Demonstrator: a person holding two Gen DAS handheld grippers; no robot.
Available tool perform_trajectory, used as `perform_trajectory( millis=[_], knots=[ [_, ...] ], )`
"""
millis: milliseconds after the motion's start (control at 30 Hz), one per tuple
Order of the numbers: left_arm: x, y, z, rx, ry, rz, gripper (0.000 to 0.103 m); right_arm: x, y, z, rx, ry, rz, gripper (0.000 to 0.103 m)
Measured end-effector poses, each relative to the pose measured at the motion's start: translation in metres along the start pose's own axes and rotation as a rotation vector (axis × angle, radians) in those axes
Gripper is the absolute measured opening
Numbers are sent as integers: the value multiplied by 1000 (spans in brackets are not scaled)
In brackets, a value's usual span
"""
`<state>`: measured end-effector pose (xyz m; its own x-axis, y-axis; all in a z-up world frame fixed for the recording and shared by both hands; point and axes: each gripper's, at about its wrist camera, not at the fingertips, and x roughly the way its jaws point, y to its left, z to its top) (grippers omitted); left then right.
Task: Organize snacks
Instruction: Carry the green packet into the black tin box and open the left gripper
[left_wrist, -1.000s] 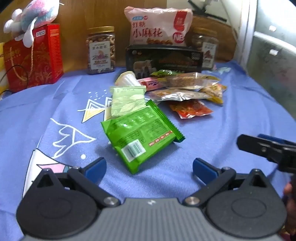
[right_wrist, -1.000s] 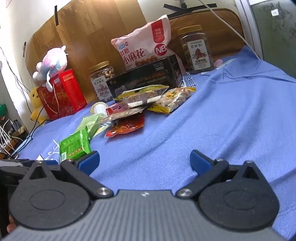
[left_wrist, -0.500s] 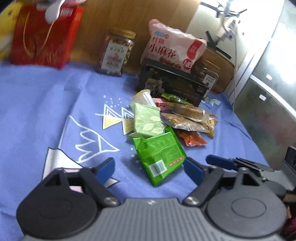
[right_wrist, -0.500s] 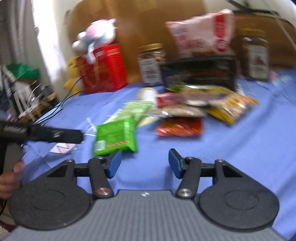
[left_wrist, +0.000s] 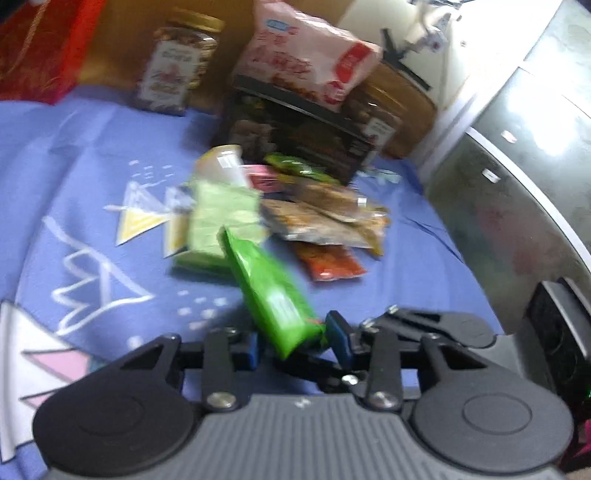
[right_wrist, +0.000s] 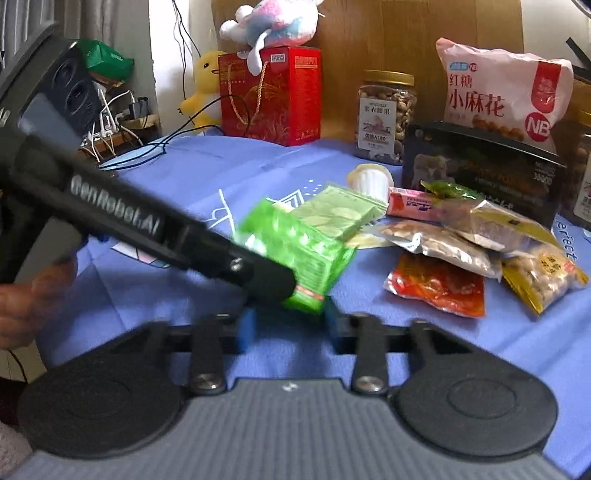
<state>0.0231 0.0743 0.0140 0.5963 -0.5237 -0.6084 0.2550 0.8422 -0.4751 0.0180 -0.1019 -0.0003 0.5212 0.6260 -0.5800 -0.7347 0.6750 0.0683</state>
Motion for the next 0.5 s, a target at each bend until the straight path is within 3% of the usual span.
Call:
perform_trajectory(
  millis=[200, 333, 400, 500],
  knots=[
    [11, -27, 9, 95, 3, -6, 34, -13, -1, -2, 11, -60, -46, 23],
    [14, -32, 9, 103, 23, 19, 58, -18, -6, -4, -8, -63, -100, 25],
    [7, -29, 8, 111, 21, 18, 60, -20, -9, -7, -19, -50, -118, 25],
    [-6, -22, 14, 101, -6, 36, 72, -26, -16, -14, -9, -42, -129, 26]
  ],
)
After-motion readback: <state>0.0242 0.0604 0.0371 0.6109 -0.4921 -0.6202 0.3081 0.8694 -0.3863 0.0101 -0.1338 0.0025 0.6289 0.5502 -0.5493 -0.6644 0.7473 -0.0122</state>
